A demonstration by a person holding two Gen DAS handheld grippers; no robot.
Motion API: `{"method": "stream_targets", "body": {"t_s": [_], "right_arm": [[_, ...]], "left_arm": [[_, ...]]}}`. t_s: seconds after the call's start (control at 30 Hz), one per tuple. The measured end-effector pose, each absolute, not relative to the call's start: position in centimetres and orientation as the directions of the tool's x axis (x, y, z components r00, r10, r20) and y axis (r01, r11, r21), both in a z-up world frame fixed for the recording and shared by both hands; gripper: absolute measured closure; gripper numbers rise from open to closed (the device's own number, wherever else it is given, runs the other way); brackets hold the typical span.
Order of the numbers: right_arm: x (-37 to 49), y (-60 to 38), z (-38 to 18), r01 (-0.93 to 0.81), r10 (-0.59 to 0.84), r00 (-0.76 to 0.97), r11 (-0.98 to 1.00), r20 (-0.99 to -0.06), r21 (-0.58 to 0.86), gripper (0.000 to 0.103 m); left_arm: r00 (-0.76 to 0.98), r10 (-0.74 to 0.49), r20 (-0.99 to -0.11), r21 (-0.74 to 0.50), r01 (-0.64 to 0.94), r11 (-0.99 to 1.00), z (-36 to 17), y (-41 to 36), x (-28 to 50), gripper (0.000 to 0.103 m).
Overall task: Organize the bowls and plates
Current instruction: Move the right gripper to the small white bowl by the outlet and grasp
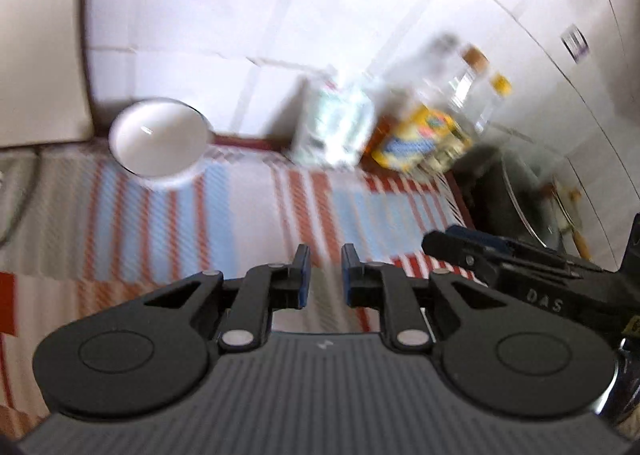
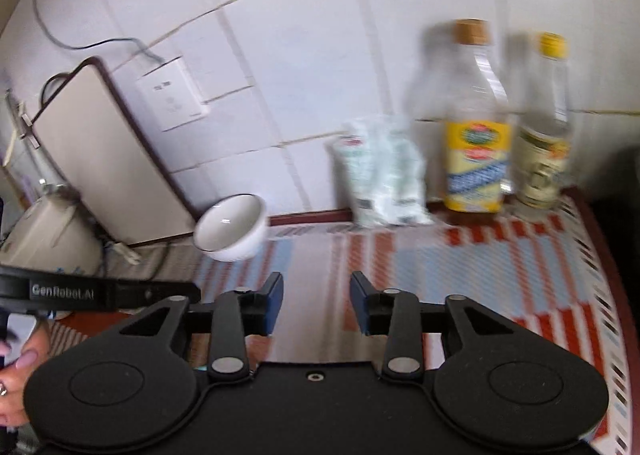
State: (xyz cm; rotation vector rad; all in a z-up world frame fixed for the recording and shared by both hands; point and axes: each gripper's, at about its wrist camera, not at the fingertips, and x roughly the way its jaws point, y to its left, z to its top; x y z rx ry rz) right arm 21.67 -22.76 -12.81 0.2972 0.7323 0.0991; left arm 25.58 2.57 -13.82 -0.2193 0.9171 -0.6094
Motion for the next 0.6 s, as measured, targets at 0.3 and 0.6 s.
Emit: {"method": "stream_targets", "body": {"t_s": [0.3,0.6], "right_arm": [[28.9,-18.9,-14.7,-0.053,0.275,0.704,0.940,-0.655,0.338,0.050],[35.1,-18.2,-18.2,0.009,0.351,0.662,0.880,-0.662,0.475,0.050]], "left_arm": [[0.571,-0.488,-0.660,-0.376,0.311,0.873,-15.1,7.2,30.4,0.083],[0.644,-0.457,-0.613,-0.371,0.276,0.887,-17.0,8.5,34.1,0.074]]}}
